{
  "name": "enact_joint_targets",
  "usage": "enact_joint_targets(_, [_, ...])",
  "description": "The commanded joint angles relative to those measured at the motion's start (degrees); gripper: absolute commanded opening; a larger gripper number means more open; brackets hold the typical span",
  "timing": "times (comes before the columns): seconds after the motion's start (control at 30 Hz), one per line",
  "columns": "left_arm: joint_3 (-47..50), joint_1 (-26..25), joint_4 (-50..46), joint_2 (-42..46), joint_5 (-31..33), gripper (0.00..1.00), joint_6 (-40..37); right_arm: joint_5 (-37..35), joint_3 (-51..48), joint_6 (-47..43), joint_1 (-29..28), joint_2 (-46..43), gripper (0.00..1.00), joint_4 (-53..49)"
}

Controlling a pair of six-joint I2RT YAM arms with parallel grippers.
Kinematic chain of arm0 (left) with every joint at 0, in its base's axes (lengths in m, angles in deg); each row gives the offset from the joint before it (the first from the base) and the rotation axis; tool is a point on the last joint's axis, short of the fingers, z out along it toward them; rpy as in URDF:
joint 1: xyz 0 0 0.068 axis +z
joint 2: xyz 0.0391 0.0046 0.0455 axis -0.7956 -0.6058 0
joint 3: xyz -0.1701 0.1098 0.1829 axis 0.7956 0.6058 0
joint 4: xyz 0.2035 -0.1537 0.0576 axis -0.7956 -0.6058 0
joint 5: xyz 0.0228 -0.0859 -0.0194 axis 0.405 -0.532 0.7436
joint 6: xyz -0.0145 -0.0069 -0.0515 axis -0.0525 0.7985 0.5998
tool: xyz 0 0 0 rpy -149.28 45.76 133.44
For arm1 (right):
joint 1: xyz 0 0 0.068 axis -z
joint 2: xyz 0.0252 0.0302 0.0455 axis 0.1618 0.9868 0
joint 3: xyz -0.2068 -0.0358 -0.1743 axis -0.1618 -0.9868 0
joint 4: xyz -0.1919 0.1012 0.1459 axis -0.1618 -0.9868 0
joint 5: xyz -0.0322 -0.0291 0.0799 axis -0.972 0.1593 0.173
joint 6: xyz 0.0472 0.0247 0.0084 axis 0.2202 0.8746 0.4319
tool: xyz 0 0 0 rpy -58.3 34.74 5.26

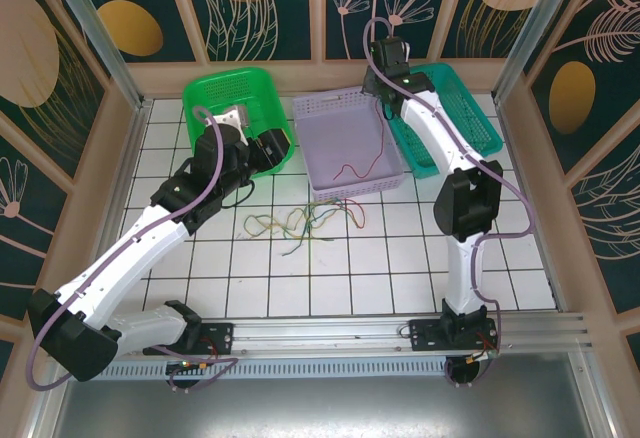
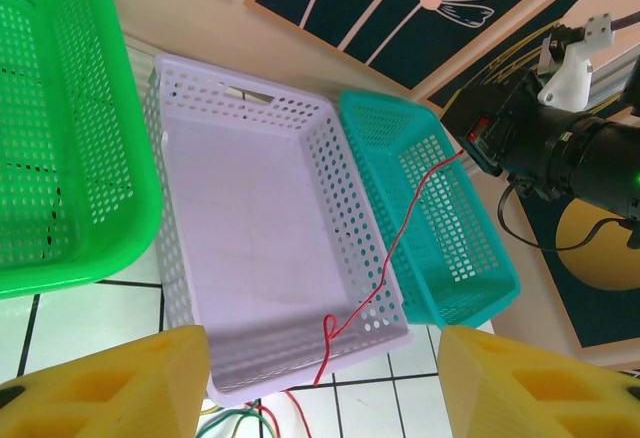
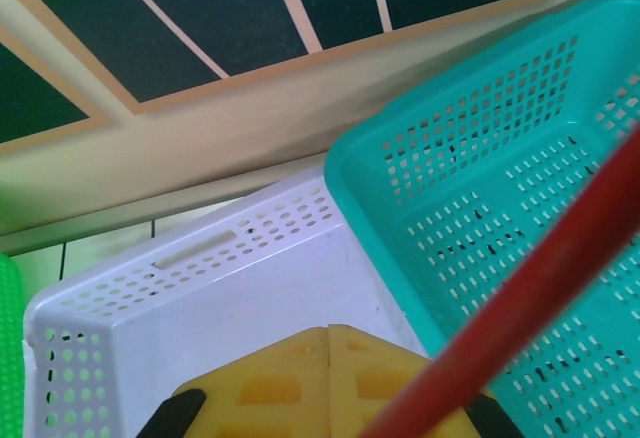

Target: Untangle the cables

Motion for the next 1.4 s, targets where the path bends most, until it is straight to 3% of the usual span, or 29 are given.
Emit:
enact_joint_targets(0.0, [1.0, 0.3, 0.7, -0.3, 0.4, 0.61, 0.2, -3.6, 3.8, -0.3, 0.2, -3.2, 0.00, -1.6])
enact_joint_targets(0.17, [0.8, 0.3, 1.1, -1.1, 0.1, 0.61, -0.7, -9.7, 5.7, -1.1, 2.8, -5.1, 0.00, -3.3])
enact_joint_targets(0.33, [0.6, 0.4, 1.7, -2.2, -0.5, 0.61, -1.0, -11.2, 6.4, -3.0, 7.3, -7.5, 0.00, -1.8])
enact_joint_targets(0.8, [-0.4, 0.3, 2.5, -5.8, -2.2, 0.61, -1.4, -19.4, 8.4, -20.5, 15.4, -2.5, 0.00, 5.2])
enact_joint_targets(1.0, [-0.8, 0.2, 2.3, -6.7, -2.4, 0.61, -1.2, -19.4, 5.2, -23.1, 15.7, 2.3, 0.00, 6.2])
enact_joint_targets(1.17, [-1.2, 0.3, 2.0, -7.3, -2.8, 0.61, -0.3, -13.6, 8.1, -21.8, 15.2, 9.3, 0.01, 4.2])
enact_joint_targets(1.3, [-1.2, 0.3, 1.4, -7.1, -2.3, 0.61, 0.0, -12.5, 12.2, -17.0, 15.1, 13.8, 0.46, -0.2])
enact_joint_targets(1.37, [-1.2, 0.3, 1.1, -6.7, -2.0, 0.61, 0.1, -12.7, 13.6, -14.4, 14.9, 14.2, 0.59, -1.8])
